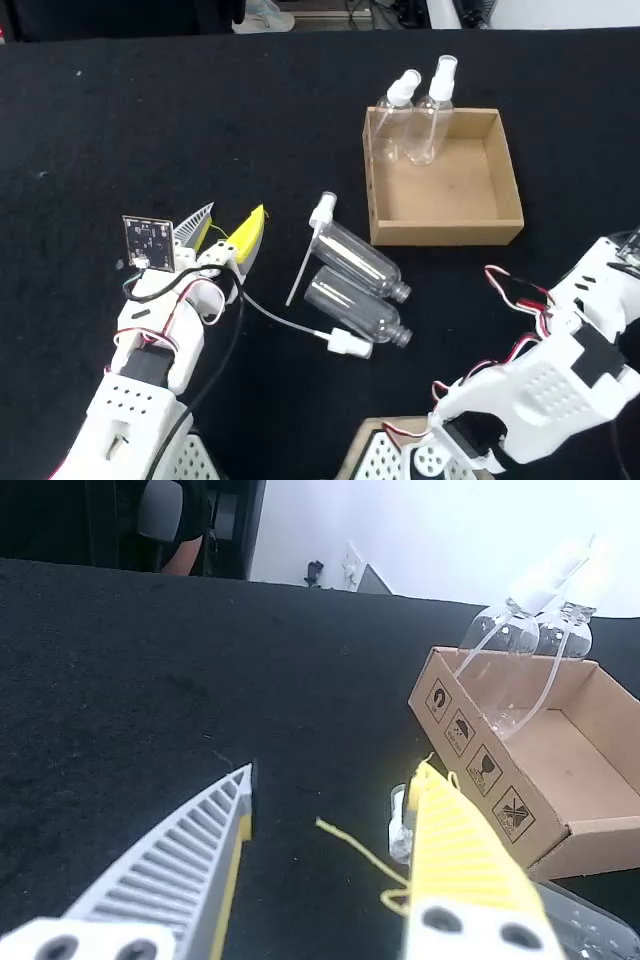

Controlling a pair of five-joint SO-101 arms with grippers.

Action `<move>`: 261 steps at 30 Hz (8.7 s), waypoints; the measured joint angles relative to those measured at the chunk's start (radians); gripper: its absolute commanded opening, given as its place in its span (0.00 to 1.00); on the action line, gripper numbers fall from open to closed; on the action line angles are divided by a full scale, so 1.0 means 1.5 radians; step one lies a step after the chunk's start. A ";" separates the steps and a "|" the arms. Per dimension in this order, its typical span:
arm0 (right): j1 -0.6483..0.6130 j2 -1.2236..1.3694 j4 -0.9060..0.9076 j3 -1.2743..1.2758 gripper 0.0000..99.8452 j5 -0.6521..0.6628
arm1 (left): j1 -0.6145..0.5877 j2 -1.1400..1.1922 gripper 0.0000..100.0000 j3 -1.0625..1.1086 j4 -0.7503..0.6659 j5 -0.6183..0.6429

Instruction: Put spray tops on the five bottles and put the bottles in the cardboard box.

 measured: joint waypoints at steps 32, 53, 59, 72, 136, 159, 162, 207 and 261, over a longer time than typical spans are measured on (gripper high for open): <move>0.000 -0.046 0.000 0.007 0.29 0.000 | 0.000 0.000 0.25 0.000 0.000 -0.045; 0.000 -0.051 0.000 0.008 0.16 0.000 | 0.000 0.000 0.25 0.000 0.000 -0.050; 0.000 -0.047 -0.001 0.008 0.11 0.002 | 0.000 0.000 0.25 0.000 0.000 -0.050; 0.002 -0.020 -0.014 -0.009 0.18 0.002 | 0.000 0.000 0.25 0.000 0.000 -0.051; -0.336 -0.406 0.425 -0.034 0.01 -0.173 | 0.000 0.000 0.25 0.000 -0.005 -0.051; -0.371 0.042 0.119 -0.222 0.01 -0.173 | 0.000 0.000 0.25 0.000 -0.005 -0.051; -0.383 0.063 0.119 -0.241 0.01 -0.173 | 0.000 0.000 0.25 0.000 -0.005 -0.051; -0.395 0.130 0.115 -0.340 0.01 -0.173 | 0.000 0.000 0.25 0.000 -0.006 -0.051; -0.404 0.226 0.105 -0.388 0.01 -0.173 | 0.000 0.000 0.25 0.000 -0.031 -0.051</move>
